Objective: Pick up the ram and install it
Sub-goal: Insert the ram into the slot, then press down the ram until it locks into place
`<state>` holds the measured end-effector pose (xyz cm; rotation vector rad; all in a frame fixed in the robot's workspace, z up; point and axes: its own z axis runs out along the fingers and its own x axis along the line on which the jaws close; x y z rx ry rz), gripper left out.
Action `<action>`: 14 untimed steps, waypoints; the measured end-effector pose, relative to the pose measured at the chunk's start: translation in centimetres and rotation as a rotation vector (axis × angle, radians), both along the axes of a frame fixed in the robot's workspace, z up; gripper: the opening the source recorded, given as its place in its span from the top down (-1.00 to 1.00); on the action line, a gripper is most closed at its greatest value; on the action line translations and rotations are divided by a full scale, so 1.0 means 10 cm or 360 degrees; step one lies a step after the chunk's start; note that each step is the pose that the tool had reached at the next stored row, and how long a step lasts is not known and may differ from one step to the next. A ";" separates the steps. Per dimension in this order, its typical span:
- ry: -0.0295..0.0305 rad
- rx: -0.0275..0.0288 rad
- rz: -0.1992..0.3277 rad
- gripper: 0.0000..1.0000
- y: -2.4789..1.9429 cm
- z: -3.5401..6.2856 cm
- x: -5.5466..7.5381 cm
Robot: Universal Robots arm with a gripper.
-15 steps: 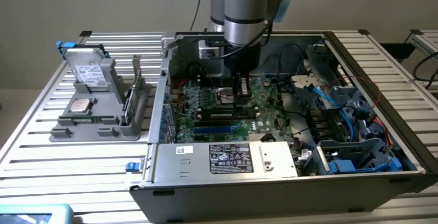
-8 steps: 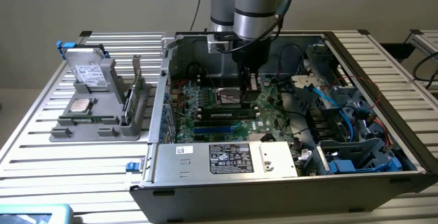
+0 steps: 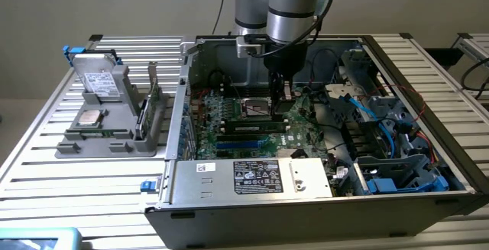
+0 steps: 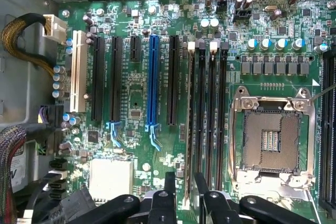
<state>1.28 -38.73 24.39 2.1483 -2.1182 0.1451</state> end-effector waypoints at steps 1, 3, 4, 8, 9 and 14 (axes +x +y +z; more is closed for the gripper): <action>0.00000 0.00000 0.0000 0.45 0.000 0.000 0.00; 0.00000 -0.00001 0.0000 0.45 0.000 0.001 0.00; 0.00000 0.00000 0.0000 0.45 0.000 0.002 0.00; 0.00000 0.00000 0.0000 0.49 0.000 0.003 0.00; 0.00000 0.00000 0.0000 0.62 0.000 0.004 0.00; 0.00001 0.00000 0.0000 0.79 0.000 0.004 0.00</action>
